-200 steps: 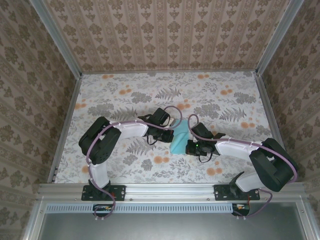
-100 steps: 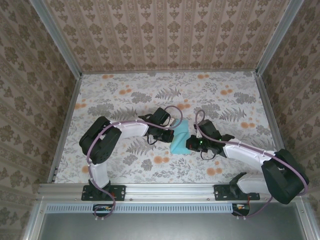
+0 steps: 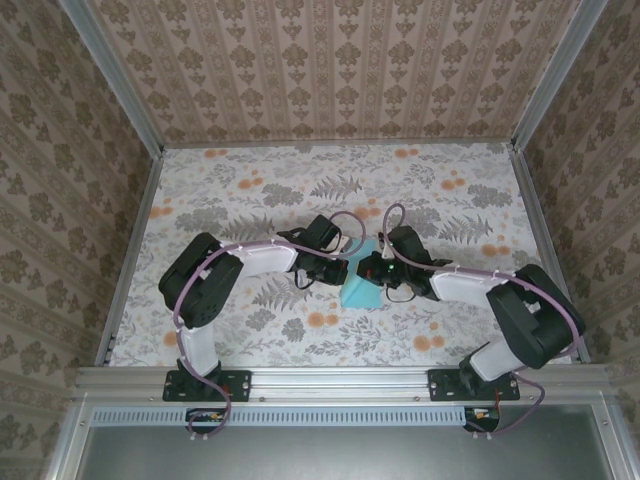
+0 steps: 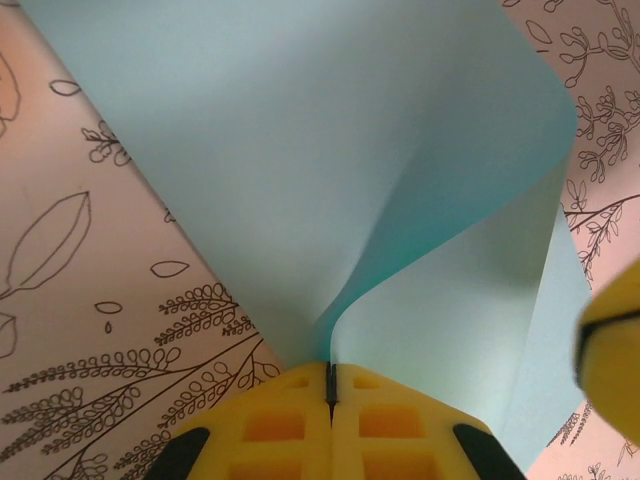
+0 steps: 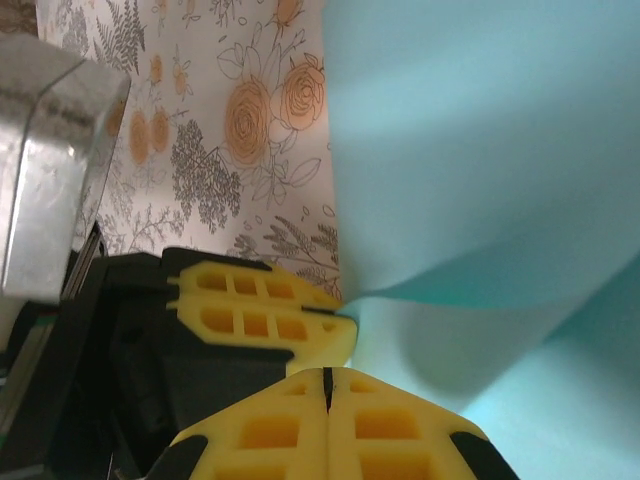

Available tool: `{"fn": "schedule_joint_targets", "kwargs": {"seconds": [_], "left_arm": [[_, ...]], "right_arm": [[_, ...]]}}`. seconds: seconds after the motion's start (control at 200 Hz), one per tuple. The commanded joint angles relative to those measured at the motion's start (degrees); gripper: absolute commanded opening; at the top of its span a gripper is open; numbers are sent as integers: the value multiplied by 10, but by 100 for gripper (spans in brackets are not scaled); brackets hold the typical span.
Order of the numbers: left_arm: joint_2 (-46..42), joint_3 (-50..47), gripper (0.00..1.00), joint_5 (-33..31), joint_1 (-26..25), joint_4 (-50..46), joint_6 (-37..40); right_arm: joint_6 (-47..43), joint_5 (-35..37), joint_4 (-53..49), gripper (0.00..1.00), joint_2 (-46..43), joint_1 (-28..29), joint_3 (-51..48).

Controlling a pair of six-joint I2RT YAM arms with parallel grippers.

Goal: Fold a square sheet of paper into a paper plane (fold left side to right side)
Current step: Fold the triangle a second time at the center of the table.

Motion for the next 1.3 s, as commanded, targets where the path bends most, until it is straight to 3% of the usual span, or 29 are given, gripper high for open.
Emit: {"fn": "schedule_joint_targets", "kwargs": {"seconds": [0.0,0.35,1.295], "left_arm": [[16,9,5,0,-4,-25,14],[21,14,5,2,-5,-28,15],[23,26,7,4,-7,-40,16]], "right_arm": [[4,-21,22,0,26,-1,25],[-11,-21,0,0,71,-1,32],[-46,30,-76,0,66,-1,7]]}}
